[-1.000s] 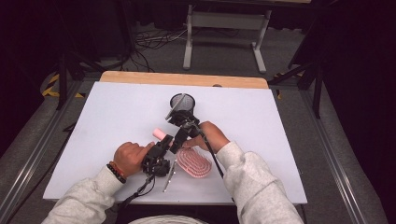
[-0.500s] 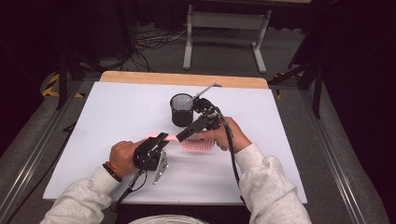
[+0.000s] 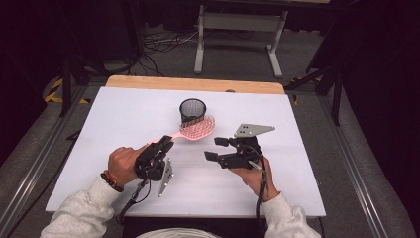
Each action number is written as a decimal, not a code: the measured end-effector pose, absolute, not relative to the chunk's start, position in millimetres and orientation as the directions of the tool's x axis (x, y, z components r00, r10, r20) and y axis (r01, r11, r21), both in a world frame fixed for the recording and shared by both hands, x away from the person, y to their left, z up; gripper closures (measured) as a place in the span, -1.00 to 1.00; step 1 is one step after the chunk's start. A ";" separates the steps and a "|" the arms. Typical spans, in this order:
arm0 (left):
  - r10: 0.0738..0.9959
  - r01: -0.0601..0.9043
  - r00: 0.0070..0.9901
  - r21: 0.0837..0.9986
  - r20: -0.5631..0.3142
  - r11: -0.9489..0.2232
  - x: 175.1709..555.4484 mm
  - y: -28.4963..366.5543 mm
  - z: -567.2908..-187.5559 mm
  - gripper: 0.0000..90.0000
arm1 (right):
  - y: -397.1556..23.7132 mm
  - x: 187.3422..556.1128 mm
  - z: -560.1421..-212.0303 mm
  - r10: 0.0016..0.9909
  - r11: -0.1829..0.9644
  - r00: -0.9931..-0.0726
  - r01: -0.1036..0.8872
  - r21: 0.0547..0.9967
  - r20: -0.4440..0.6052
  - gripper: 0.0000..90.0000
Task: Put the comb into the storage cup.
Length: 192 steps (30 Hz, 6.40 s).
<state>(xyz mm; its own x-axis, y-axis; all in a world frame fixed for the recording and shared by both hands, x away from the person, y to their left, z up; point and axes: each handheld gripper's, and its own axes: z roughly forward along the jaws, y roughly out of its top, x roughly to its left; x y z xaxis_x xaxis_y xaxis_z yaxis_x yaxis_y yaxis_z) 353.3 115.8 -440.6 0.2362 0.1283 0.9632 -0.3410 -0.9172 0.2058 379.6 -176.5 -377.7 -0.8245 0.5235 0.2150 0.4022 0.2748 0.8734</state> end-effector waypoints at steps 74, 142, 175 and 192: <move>0.219 -0.251 0.859 0.752 0.463 -0.609 370.8 115.5 -427.4 0.64 | -166.9 369.7 -370.2 0.146 0.265 -0.969 -0.158 0.951 -0.202 0.41; 0.544 0.041 0.823 0.938 0.163 -0.343 353.4 233.0 -448.8 -0.87 | -172.1 418.0 -297.8 0.654 0.240 -0.739 -0.002 0.971 -0.164 0.41; 0.523 0.035 0.838 0.940 0.158 -0.340 355.0 232.2 -450.9 -0.86 | -156.6 446.2 -292.3 0.679 0.138 -0.728 0.007 0.990 -0.090 0.41; 0.512 0.026 0.840 0.931 0.177 -0.364 355.4 230.1 -452.3 -0.80 | -139.3 473.0 -326.5 0.710 0.143 -0.704 0.126 0.982 -0.013 0.41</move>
